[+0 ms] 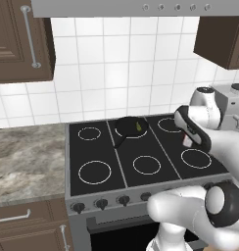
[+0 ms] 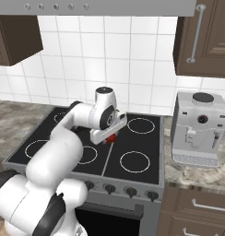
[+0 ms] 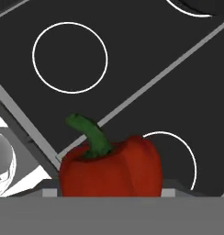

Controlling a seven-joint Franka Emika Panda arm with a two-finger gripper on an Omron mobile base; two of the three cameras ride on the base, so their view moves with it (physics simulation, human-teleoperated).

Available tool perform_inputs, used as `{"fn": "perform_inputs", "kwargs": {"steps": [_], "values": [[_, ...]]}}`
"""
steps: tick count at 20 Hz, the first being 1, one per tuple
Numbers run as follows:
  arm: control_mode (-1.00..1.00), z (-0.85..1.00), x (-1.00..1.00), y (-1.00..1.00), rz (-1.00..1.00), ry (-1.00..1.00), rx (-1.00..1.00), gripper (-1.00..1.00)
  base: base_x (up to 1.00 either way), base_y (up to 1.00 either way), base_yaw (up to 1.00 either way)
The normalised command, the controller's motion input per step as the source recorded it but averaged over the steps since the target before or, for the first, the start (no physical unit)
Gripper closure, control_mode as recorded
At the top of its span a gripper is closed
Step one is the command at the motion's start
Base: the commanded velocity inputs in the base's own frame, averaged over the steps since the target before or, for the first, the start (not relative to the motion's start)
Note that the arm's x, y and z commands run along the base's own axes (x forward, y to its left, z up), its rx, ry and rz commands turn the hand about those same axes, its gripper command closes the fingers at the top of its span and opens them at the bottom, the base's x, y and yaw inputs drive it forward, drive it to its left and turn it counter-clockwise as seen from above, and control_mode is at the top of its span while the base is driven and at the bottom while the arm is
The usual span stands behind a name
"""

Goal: Put the lemon wedge and bell pepper in the pan. Then turn on the rear center burner and set the heat to medium.

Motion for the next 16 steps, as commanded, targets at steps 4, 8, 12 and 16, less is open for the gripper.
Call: {"fn": "perform_inputs", "kwargs": {"steps": [4, 8, 12, 16], "values": [[-1.0, 0.01, 0.5, 0.56, 0.0, 0.0, -0.04, 1.0, 0.0, 0.0, 0.0], [-1.0, 0.0, 0.6, 0.42, 0.0, 0.0, -0.04, 1.0, 0.0, 0.0, 0.0], [-1.0, 0.01, 0.53, 0.29, 0.0, 0.0, -0.02, 1.0, 0.0, 0.0, 0.0], [-1.0, 0.05, 0.41, 0.28, 0.0, 0.0, -0.01, 1.0, 0.0, 0.0, 0.0]]}}
